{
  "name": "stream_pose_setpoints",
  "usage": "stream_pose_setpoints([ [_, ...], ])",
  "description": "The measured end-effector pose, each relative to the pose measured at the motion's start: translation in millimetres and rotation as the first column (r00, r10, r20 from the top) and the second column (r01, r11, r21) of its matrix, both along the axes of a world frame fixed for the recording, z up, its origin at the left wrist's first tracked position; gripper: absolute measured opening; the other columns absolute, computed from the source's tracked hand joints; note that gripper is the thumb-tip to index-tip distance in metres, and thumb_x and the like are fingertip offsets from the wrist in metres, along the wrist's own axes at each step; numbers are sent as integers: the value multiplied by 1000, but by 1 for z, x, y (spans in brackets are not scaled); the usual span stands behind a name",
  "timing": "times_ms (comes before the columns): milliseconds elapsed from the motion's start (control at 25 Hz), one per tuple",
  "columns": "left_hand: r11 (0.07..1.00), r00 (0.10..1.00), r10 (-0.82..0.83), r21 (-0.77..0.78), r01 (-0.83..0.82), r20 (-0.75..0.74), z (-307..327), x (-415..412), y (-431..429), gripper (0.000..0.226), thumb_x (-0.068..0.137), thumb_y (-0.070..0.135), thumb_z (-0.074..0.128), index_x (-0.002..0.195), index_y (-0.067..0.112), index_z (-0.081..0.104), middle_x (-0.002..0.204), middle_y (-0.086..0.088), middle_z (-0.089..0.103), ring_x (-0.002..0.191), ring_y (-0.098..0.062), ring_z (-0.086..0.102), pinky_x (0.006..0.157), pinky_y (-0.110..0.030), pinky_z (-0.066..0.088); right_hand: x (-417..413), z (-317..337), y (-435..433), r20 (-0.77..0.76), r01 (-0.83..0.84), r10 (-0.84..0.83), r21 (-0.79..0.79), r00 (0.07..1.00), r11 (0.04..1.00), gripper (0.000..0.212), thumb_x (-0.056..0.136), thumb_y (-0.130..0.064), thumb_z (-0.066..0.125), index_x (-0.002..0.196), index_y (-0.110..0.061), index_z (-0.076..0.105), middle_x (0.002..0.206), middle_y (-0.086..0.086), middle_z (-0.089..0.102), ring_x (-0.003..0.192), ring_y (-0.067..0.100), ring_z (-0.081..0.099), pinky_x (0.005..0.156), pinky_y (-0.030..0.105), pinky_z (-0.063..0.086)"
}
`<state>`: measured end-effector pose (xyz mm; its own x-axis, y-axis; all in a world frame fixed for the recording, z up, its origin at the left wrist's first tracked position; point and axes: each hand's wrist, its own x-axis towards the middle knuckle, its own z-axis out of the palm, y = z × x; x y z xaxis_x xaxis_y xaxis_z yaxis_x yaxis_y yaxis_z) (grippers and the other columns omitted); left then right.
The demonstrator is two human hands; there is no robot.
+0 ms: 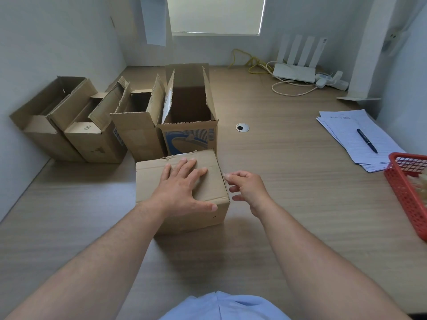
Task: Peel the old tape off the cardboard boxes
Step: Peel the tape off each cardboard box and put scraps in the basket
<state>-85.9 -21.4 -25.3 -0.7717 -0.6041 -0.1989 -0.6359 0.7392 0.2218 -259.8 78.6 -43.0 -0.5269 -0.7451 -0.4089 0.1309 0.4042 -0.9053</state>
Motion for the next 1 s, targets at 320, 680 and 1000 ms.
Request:
stream_pose_setpoints([
  [320, 996, 1000, -12, -92, 11, -3, -3, 7, 6, 113, 61, 91, 47, 150, 40, -3, 160, 5, -13, 145, -15, -21, 115, -45, -18, 22, 0, -2, -12, 133, -136, -116, 991, 984, 19, 90, -11, 59, 71, -9, 59, 72, 9, 63, 68, 21, 59, 56, 31, 52],
  [680, 911, 689, 313, 411, -25, -653, 13, 16, 35, 111, 56, 72, 73, 144, 56, 8, 150, 26, 21, 138, 1, 26, 111, -35, 33, 37, 97, -16, -899, -156, -81, -163, 431, 974, 4, 86, -25, 61, 87, -25, 57, 82, -4, 65, 70, 16, 54, 55, 24, 38],
  [1000, 905, 728, 325, 422, -55, -603, -10, 17, 47, 94, 68, 67, 71, 141, 59, 12, 145, 18, 33, 119, 7, 44, 96, -27, 46, 22, 83, -20, -523, -163, 65, -143, 850, 976, 11, 85, -12, 67, 78, -20, 61, 86, 5, 67, 83, 22, 64, 76, 35, 56],
])
